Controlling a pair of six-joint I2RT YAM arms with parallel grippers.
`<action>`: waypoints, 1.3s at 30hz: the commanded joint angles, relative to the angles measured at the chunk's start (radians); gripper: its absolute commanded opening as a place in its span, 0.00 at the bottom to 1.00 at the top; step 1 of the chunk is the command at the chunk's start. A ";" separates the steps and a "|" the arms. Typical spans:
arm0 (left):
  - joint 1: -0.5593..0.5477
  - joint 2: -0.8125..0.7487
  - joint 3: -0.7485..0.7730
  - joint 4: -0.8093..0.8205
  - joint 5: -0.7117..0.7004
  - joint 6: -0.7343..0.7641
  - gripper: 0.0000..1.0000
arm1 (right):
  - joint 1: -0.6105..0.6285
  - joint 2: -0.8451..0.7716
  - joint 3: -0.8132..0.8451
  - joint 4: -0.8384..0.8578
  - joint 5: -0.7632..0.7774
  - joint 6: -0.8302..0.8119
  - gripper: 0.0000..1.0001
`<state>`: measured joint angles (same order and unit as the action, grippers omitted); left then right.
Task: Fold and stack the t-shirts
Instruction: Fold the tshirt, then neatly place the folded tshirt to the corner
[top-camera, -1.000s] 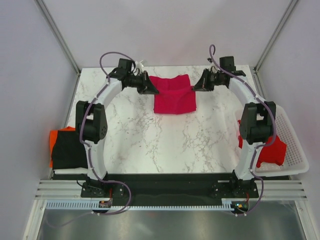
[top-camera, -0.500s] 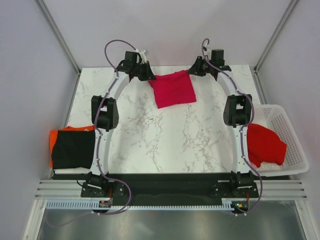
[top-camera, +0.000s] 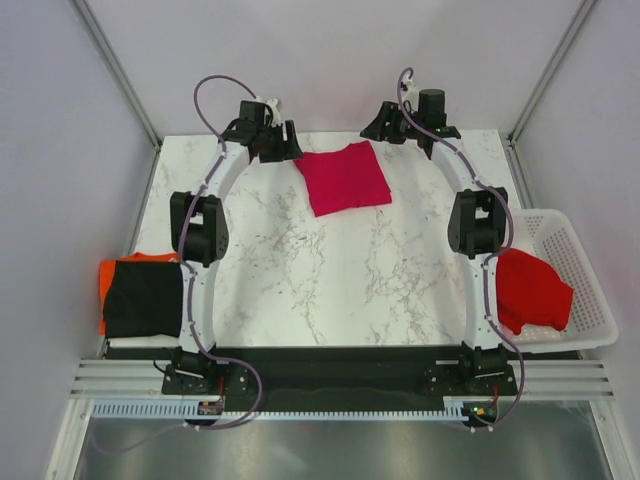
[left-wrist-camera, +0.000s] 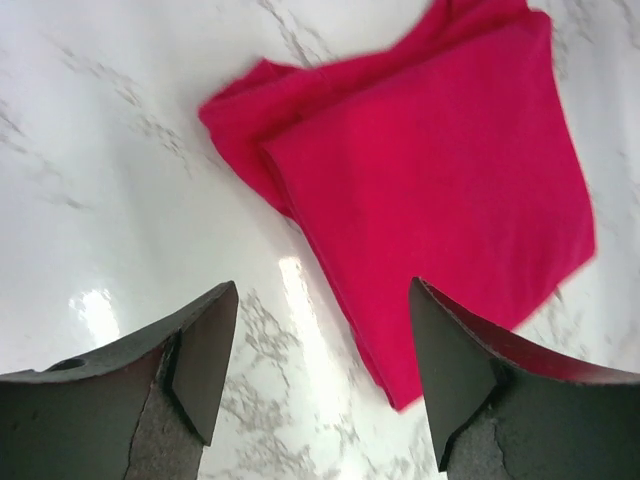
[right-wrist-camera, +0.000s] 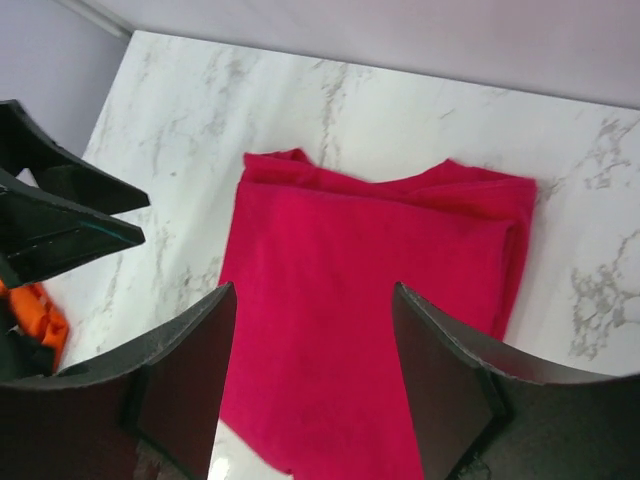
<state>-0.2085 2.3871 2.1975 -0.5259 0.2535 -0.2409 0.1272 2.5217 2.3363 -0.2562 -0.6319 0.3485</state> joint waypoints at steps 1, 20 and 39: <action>0.047 -0.068 -0.083 -0.028 0.260 -0.012 0.77 | 0.008 -0.093 -0.090 0.015 -0.104 0.009 0.70; 0.060 0.190 -0.113 0.227 0.658 -0.264 0.77 | 0.012 0.031 -0.166 -0.080 -0.083 -0.052 0.69; -0.058 0.305 -0.019 0.360 0.742 -0.327 0.13 | 0.005 -0.012 -0.247 -0.080 -0.144 -0.032 0.68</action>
<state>-0.2256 2.6854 2.1571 -0.1783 0.9707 -0.5785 0.1303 2.5698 2.1311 -0.2878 -0.7475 0.3351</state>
